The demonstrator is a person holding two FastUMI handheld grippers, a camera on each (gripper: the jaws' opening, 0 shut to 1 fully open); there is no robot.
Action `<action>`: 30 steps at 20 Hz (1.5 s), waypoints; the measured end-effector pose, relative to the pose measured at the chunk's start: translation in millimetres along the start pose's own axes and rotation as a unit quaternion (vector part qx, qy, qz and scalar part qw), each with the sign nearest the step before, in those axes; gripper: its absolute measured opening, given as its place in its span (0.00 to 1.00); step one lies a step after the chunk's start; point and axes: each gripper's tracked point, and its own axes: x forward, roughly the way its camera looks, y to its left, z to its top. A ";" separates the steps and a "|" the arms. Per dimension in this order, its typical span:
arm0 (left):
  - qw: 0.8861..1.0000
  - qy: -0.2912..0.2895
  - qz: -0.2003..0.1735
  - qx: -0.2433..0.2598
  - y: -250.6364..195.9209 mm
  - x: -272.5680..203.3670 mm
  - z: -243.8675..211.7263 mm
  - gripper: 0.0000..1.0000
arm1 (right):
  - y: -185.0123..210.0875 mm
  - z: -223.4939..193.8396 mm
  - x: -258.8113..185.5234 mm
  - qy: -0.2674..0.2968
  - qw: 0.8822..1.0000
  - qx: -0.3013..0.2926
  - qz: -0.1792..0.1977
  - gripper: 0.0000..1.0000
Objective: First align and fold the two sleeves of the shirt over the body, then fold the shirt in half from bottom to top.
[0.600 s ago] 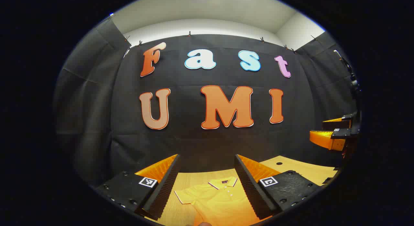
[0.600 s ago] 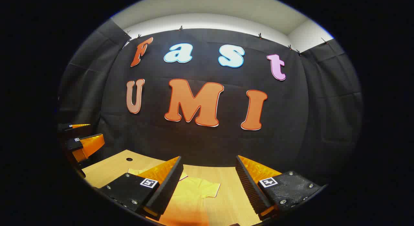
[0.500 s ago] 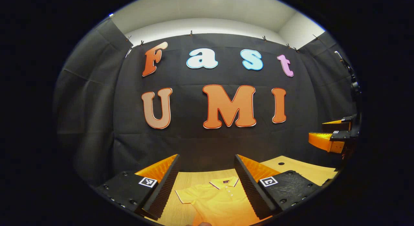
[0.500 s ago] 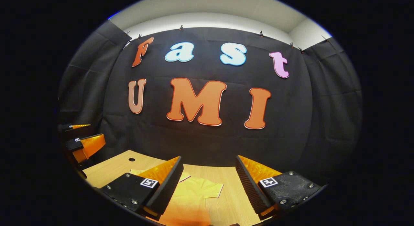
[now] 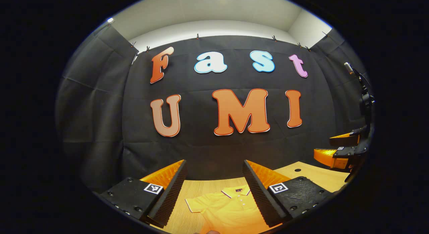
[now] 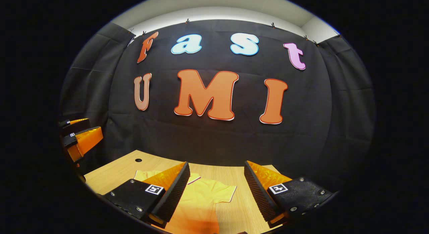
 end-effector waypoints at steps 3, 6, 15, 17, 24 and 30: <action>1.000 -0.005 0.000 0.003 -0.2 -4.0 3.1 0.99 | -7.0 -14.4 6.9 0.018 1.000 -0.006 -0.008 0.98; 1.000 -0.013 0.008 0.012 3.5 -9.6 10.6 0.99 | -11.3 -29.1 22.5 0.039 0.999 -0.013 -0.010 0.98; 0.998 -0.020 0.054 0.028 19.1 -27.5 15.0 0.99 | -28.6 -97.8 89.5 0.134 0.991 -0.007 -0.010 0.98; 0.997 -0.016 0.065 0.034 22.5 -30.5 14.0 0.99 | -35.5 -121.7 107.3 0.165 0.986 -0.010 -0.012 0.98; 0.992 0.013 0.121 0.038 44.9 -32.4 -1.1 0.99 | -47.6 -197.5 149.1 0.315 0.949 0.006 0.000 0.98; 0.987 0.039 0.153 0.043 45.2 -29.6 -17.0 0.99 | -48.4 -249.4 183.0 0.425 0.905 0.012 0.027 0.98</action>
